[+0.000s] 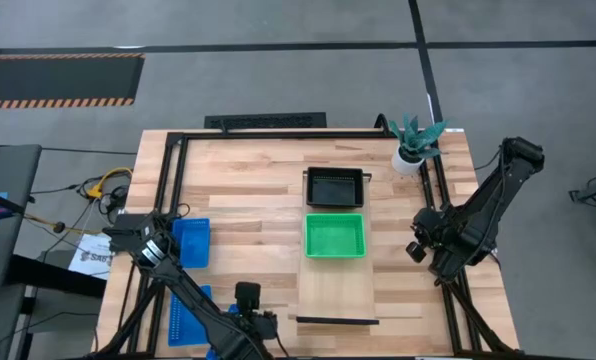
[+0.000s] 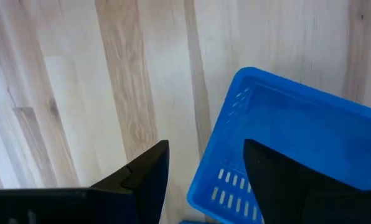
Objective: Stack baskets on shelf by color
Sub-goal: Put the bottom right blue bin on the shelf
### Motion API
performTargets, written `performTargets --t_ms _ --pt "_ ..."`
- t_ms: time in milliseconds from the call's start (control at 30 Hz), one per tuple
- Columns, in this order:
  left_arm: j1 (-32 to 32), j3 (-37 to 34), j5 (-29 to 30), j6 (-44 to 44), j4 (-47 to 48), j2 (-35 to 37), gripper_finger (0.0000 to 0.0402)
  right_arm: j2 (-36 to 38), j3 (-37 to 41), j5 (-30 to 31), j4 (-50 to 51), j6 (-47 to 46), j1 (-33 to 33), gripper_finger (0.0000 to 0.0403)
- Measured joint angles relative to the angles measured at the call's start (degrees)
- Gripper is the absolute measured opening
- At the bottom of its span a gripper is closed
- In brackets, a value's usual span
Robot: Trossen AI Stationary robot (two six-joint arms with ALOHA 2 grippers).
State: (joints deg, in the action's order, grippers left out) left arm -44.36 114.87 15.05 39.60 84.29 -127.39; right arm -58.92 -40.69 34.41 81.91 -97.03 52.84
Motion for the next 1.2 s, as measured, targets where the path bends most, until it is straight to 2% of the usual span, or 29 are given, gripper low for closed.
performTargets --t_ms 167,300,533,800,1200 --pt "-0.37 -4.78 0.17 1.97 -0.21 0.99 0.0194 0.01 0.0 0.0 -0.12 -0.02 0.0 0.0072" --pt "-0.85 -10.58 0.2 5.85 -1.32 5.4 0.0194 0.02 0.0 0.0 -0.11 -0.02 0.0 0.0072" --pt "-0.74 -21.45 -3.14 6.25 -18.0 13.79 0.0194 0.02 -0.01 0.02 -0.2 -0.35 0.0 0.0072" --pt "-0.49 -28.33 -6.77 1.71 -27.45 14.02 0.0194 0.02 -0.02 0.04 -0.31 -0.46 0.0 0.0072" --pt "1.46 -29.9 -3.26 2.27 -25.3 13.84 0.0194 0.0 -0.02 0.09 -0.37 -0.48 0.0 0.0072"
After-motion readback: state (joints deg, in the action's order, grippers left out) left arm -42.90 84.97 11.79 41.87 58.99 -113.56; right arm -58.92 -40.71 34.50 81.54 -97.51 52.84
